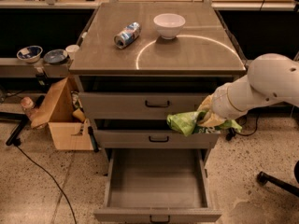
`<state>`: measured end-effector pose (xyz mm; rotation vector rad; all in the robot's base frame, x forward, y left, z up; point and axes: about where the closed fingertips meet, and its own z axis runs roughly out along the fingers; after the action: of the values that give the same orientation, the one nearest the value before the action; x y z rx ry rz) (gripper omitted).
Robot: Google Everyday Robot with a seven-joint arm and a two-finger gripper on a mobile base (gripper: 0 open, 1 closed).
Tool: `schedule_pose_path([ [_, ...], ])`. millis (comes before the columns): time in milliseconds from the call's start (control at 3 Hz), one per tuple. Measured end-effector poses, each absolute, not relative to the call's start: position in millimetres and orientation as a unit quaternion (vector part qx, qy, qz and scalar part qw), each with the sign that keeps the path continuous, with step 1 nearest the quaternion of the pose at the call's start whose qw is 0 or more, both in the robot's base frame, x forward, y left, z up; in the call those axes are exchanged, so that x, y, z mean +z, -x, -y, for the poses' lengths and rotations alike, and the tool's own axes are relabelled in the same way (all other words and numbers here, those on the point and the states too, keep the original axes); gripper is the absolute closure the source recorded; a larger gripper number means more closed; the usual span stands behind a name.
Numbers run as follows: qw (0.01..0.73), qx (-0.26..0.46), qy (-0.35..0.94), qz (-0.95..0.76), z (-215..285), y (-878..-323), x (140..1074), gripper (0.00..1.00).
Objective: Place green rice chip bag into bottom drawer
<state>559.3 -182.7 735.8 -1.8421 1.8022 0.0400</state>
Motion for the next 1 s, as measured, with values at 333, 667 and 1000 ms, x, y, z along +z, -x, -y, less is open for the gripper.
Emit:
schedule_pose_path([
  [333,0.263,0.024,0.685,-0.679,182,-553,716,1.0],
  [667,0.25,0.034,0.684,-0.685,180,-548,699,1.0],
  [1000,0.235,0.048,0.684,-0.689,177,-541,682,1.0],
])
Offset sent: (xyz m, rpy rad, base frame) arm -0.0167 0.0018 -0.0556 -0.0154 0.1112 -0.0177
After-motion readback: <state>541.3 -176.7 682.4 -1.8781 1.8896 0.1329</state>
